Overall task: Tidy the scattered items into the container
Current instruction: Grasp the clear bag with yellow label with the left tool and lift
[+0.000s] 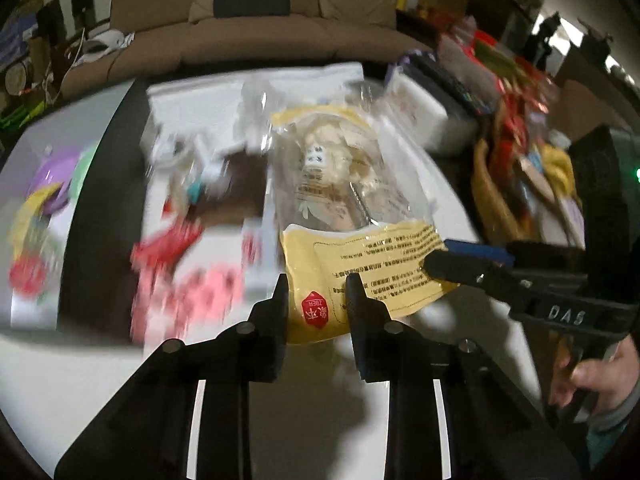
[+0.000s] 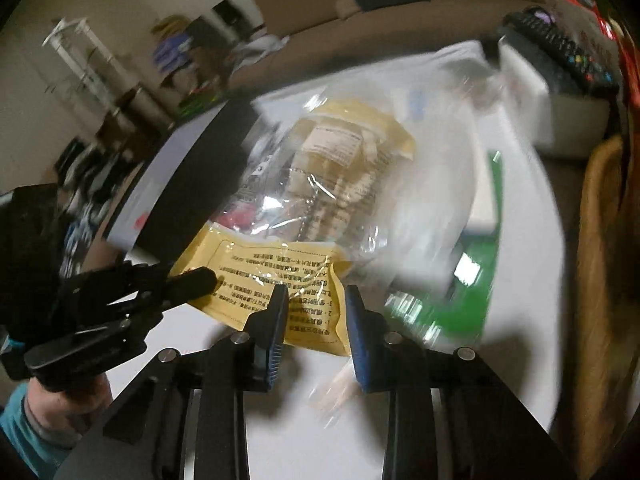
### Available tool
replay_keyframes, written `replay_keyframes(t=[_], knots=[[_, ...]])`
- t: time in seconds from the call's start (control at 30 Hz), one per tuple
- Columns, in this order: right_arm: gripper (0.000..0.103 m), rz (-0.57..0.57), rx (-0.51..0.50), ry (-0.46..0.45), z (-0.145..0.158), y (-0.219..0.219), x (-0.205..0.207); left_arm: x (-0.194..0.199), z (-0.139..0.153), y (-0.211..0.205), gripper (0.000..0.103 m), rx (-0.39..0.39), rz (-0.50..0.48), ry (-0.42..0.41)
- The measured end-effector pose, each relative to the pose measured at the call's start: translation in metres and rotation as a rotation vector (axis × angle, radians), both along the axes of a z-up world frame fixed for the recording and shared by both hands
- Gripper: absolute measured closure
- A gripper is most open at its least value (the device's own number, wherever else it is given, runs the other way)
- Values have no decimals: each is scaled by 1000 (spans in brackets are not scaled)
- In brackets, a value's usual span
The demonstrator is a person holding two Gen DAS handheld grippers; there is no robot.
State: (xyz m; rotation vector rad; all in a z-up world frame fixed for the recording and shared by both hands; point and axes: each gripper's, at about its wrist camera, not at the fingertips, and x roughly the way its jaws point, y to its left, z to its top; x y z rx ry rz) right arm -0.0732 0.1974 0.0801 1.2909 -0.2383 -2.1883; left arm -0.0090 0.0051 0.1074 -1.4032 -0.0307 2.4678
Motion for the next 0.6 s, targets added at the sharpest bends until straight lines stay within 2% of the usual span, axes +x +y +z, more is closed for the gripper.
replay_keyframes(t=[0.1, 0.23, 0.37, 0.5, 0.53, 0.57, 0.6], knots=[[73, 50, 41, -24, -12, -19, 45, 44, -17, -14, 78, -8, 1, -39], [71, 90, 89, -57, -34, -39, 86, 91, -38, -22, 78, -37, 5, -80], [71, 110, 122, -87, -50, -45, 109, 119, -46, -27, 78, -47, -6, -108], [71, 111, 138, -94, -51, -39, 122, 136, -51, -29, 77, -74, -34, -147], [71, 105, 142, -87, -49, -37, 124, 140, -51, -29, 75, -84, -37, -144], [71, 95, 146, -78, -45, -33, 124, 144, -51, -30, 67, -84, -37, -142], [70, 84, 147, -70, -42, -31, 124, 146, -50, -33, 52, -76, -29, -139]])
